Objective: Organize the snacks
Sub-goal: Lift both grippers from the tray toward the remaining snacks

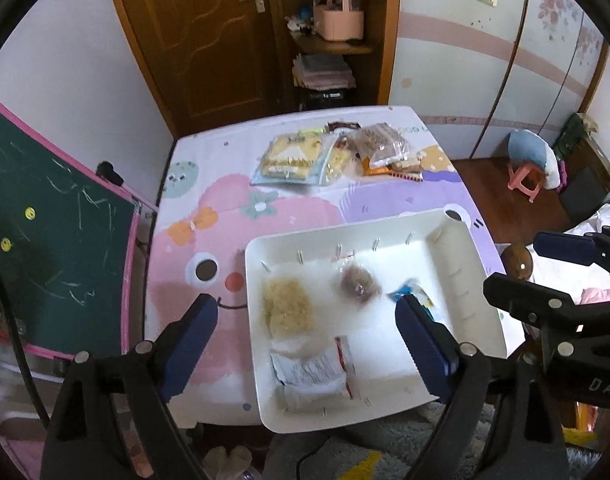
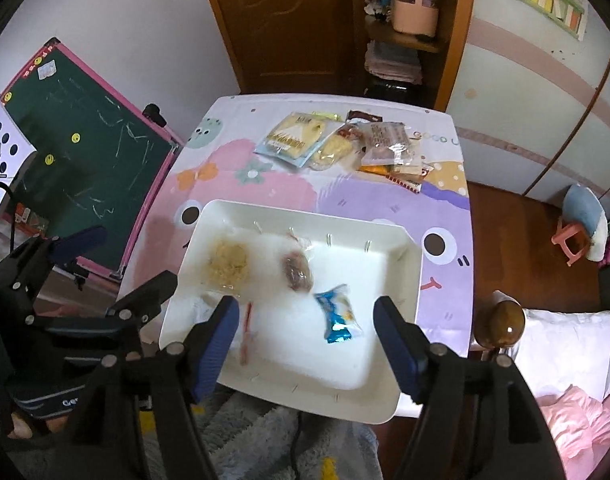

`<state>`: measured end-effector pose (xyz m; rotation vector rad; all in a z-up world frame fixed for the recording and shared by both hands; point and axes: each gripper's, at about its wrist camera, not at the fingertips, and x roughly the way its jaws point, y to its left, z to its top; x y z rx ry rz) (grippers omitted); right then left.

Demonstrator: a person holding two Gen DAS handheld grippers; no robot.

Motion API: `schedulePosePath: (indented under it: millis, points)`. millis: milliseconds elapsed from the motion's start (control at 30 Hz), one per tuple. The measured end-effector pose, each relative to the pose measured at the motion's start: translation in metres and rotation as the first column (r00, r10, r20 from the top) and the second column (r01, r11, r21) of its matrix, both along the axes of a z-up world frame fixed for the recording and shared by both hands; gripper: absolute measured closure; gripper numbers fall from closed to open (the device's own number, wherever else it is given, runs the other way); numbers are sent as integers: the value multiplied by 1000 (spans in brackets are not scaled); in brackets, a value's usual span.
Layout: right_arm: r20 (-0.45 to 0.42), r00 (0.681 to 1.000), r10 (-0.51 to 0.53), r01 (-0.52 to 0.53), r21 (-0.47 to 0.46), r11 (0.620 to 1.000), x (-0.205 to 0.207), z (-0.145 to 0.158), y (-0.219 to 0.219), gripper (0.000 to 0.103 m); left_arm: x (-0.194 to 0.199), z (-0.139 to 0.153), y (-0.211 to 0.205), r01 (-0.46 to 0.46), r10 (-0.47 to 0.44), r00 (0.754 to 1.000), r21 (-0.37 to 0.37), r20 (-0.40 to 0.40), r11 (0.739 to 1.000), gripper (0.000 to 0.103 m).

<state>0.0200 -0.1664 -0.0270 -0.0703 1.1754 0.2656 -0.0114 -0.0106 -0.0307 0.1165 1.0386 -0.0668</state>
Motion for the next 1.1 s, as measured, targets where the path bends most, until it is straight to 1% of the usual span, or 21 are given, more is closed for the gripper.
schedulePosePath:
  millis: [100, 233, 700, 900, 1100]
  points:
    - [23, 1000, -2, 2, -1, 1000, -3, 4, -1, 33, -2, 5, 0, -3, 3, 1000, -10, 24, 1000, 13]
    - [13, 1000, -13, 13, 1, 1000, -2, 2, -5, 33, -1, 6, -2, -5, 6, 1000, -16, 29, 1000, 13]
    - [-2, 1000, -14, 14, -12, 1000, 9, -2, -8, 33, 8, 4, -5, -12, 12, 1000, -29, 13, 1000, 13]
    - [-11, 999, -31, 31, -19, 999, 19, -2, -11, 33, 22, 7, -3, 5, -4, 1000, -41, 19, 999, 13]
    - [-1, 998, -62, 62, -25, 998, 29, 1, -11, 33, 43, 16, 11, -17, 21, 999, -70, 46, 997, 13]
